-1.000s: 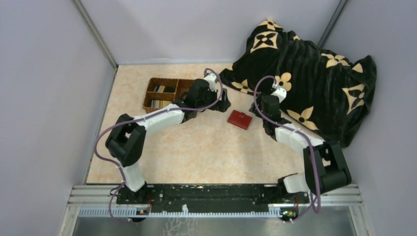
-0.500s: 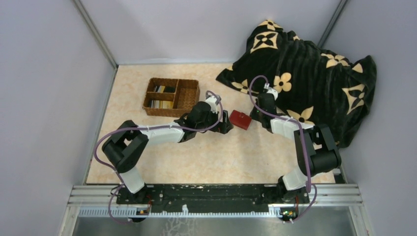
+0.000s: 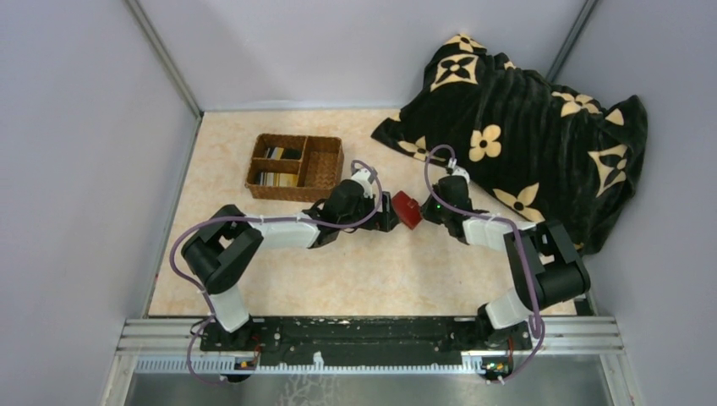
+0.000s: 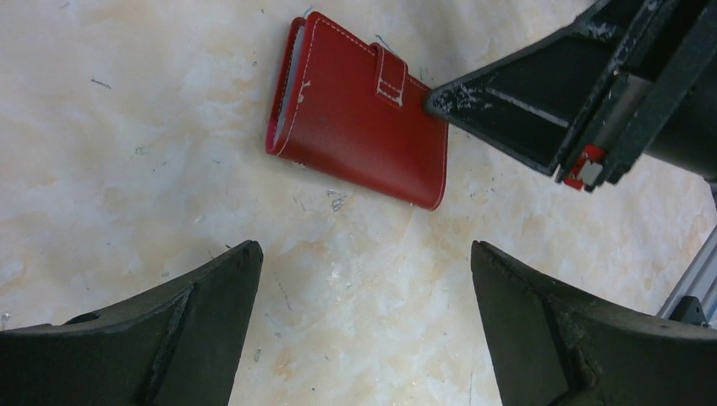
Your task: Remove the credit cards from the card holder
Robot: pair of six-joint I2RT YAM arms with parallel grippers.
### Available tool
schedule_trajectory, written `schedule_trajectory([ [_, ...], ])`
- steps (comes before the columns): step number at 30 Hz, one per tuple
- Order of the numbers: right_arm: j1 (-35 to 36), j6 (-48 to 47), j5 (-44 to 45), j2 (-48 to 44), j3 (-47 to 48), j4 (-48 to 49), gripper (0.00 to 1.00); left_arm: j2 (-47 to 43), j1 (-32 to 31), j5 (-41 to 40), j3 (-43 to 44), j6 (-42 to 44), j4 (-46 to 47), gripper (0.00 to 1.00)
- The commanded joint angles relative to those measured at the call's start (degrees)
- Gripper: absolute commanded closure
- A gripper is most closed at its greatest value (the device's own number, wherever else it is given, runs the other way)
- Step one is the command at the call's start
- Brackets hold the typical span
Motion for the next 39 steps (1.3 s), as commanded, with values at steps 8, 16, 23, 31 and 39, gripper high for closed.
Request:
schedule_trajectory([
  [8,8.69,2.97,-3.70,-13.15,-2.67,-7.00,0.98,-2.02,-0.11,-1.96,-1.73,-1.26,1.76,0.02],
  [16,8.82,-7.07,9.16,-21.21,0.39,-13.95,0.72,-5.94,0.70,-2.53,-5.60,-4.04,5.77,0.08],
  [23,8.85,-8.88,11.18,-12.25,5.68,-14.53,0.48,-3.90,0.99,1.23,-5.45,-6.04,7.44,0.71],
  [31,8.84,-9.95,9.34,-0.92,8.82,-13.62,0.38,-2.02,0.94,-1.30,-5.49,-5.94,5.69,0.68],
  [39,8.90,-12.23,1.71,1.66,9.22,-9.85,0.29,-1.51,1.79,0.46,-8.24,-6.60,6.78,0.50],
])
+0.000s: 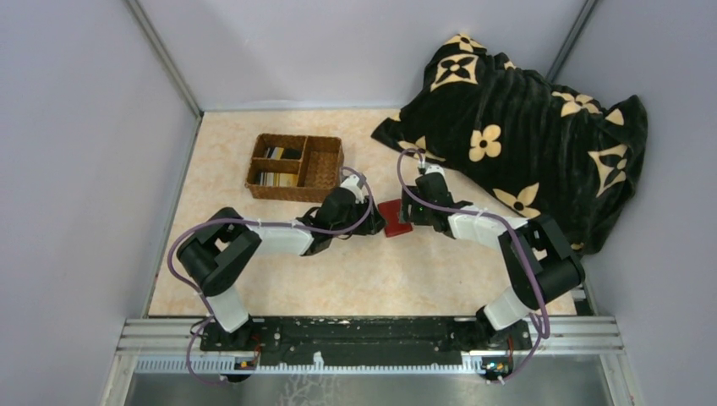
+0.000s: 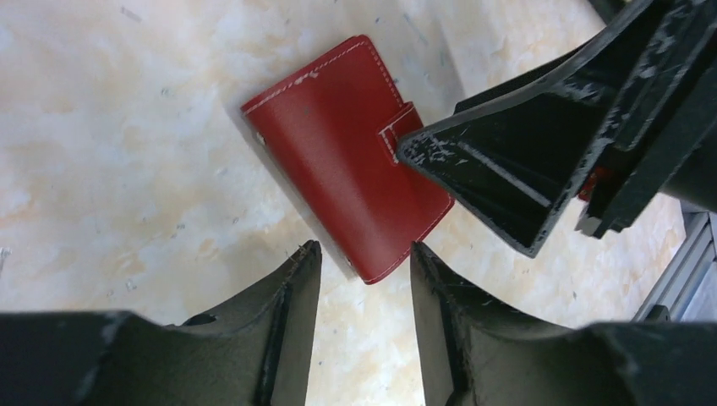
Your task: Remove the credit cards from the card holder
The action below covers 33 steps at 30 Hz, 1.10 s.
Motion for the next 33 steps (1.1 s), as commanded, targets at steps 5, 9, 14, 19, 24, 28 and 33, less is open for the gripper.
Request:
schedule_trajectory([
  [5,0.30,-3.39,-8.24,1.96,4.09,3.23,0.25,0.35,1.31,1.81,-4.89,-2.03,2.87,0.47],
  [9,0.90,-3.42,-11.19,3.48,5.11,4.42,0.24,0.64,1.64,1.96,-7.63,-3.37,5.17,0.47],
  [14,1.32,-3.20,-11.97,6.31,6.97,3.88,0.26,1.24,1.62,2.54,-8.66,-3.62,5.51,0.48],
  [19,2.10,-2.48,-11.78,9.37,7.23,3.63,0.68,1.35,1.63,3.02,-8.96,-3.44,5.69,0.47],
  [24,2.66,-2.05,-10.68,8.81,6.43,3.69,1.00,2.13,1.61,3.62,-8.65,-3.28,5.88,0.47],
  [28,2.66,-2.20,-9.89,7.43,6.23,3.24,1.00,2.19,1.61,4.10,-8.76,-3.32,6.04,0.47],
  [33,2.66,-3.76,-5.90,-0.34,7.23,-0.35,1.00,-0.41,1.61,4.00,-9.71,-3.11,5.92,0.47],
])
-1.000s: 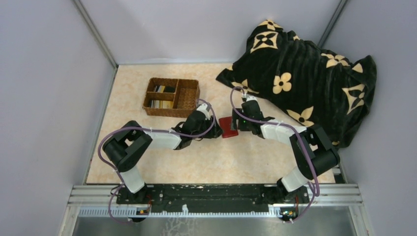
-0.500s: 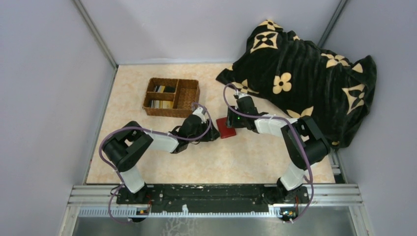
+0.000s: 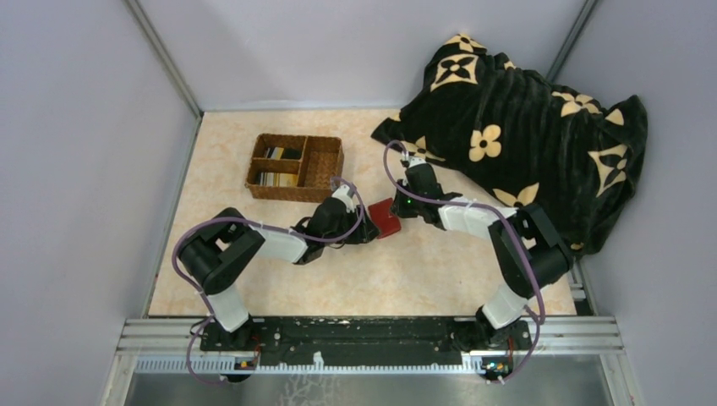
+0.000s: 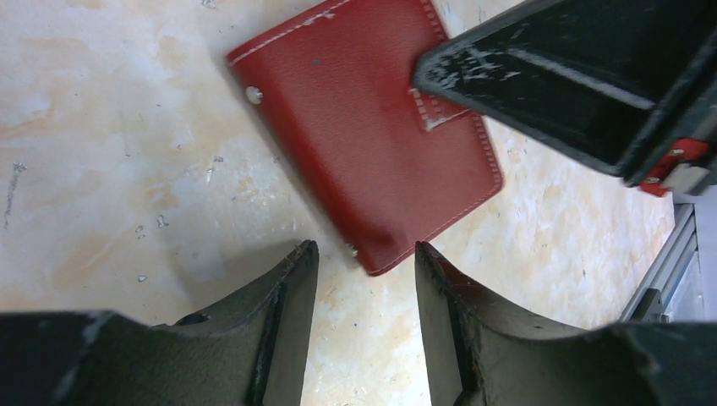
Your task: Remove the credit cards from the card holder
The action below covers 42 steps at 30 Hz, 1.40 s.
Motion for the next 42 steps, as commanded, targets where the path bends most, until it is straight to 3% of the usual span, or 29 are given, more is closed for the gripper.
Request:
schedule_trajectory([
  [1,0.45,-2.93,5.24,-8.00,1.65,-5.27,1.00,-1.87,0.25,0.90,-1.85,0.58,-1.76,0.47],
  [7,0.58,-7.41,14.15,-14.73,6.13,-15.18,1.00,-6.63,0.26,-0.05,-2.14,2.02,-4.31,0.43],
  [12,2.36,-10.62,23.20,-17.89,6.43,-17.97,1.00,-10.61,0.25,-1.77,-3.26,1.82,-5.68,0.42],
  [16,8.05,-12.61,39.57,-14.23,8.76,-22.32,1.00,-12.93,0.25,-2.66,-3.26,2.06,-7.45,0.38],
  [20,11.87,-12.21,48.40,-8.68,10.13,-23.71,1.00,-15.44,0.27,-3.90,-3.16,2.08,-9.66,0.37],
  [23,15.20,-10.38,54.28,-5.07,11.61,-25.13,1.00,-17.38,0.25,-6.36,-3.13,1.76,-13.15,0.29],
  [27,20.08,-6.47,57.96,-0.19,14.42,-28.14,1.00,-21.65,0.19,-12.33,-4.15,0.48,-19.09,0.24],
  [33,25.04,-0.42,61.21,10.08,19.99,-34.59,1.00,-32.46,0.16,-18.91,-7.20,-2.35,-25.59,0.24],
  [42,29.10,3.51,58.48,13.05,22.22,-35.38,1.00,-51.82,0.17,-29.25,-9.00,-3.07,-37.09,0.25],
])
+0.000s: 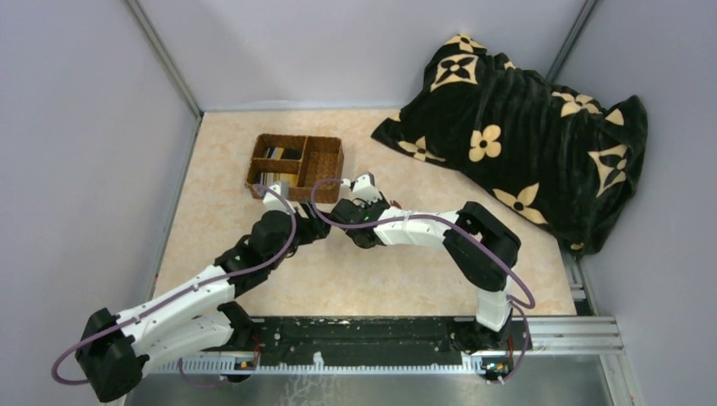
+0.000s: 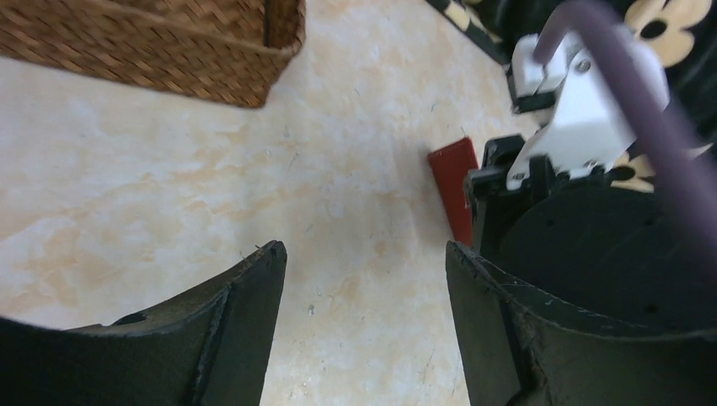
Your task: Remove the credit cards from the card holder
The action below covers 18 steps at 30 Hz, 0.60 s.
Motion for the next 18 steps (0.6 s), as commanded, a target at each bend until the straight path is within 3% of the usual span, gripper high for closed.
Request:
schedule_trajectory([
  [1,2.25,3.96,-4.44,1.25,1.64,-0.10,1.00,-5.38,0.16,-6.85,1.11,0.05,-7.18,0.25],
  [6,4.34,4.34,-9.15,0.89,1.43,3.26,0.98,-4.57,0.16,-8.75,2.18,-0.80,-10.00,0.25],
  [9,5.61,3.60,-10.74,0.86,1.07,5.24,0.56,-4.11,0.16,-8.71,2.05,-1.65,-9.84,0.25],
  [11,5.90,3.66,-12.30,0.35,0.37,6.49,0.46,-4.00,0.16,-8.24,1.50,-1.76,-8.58,0.25],
  [18,5.85,0.01,-14.59,-8.71,-8.73,17.27,0.37,-2.75,0.19,-8.85,0.90,-1.88,-6.80,0.25],
])
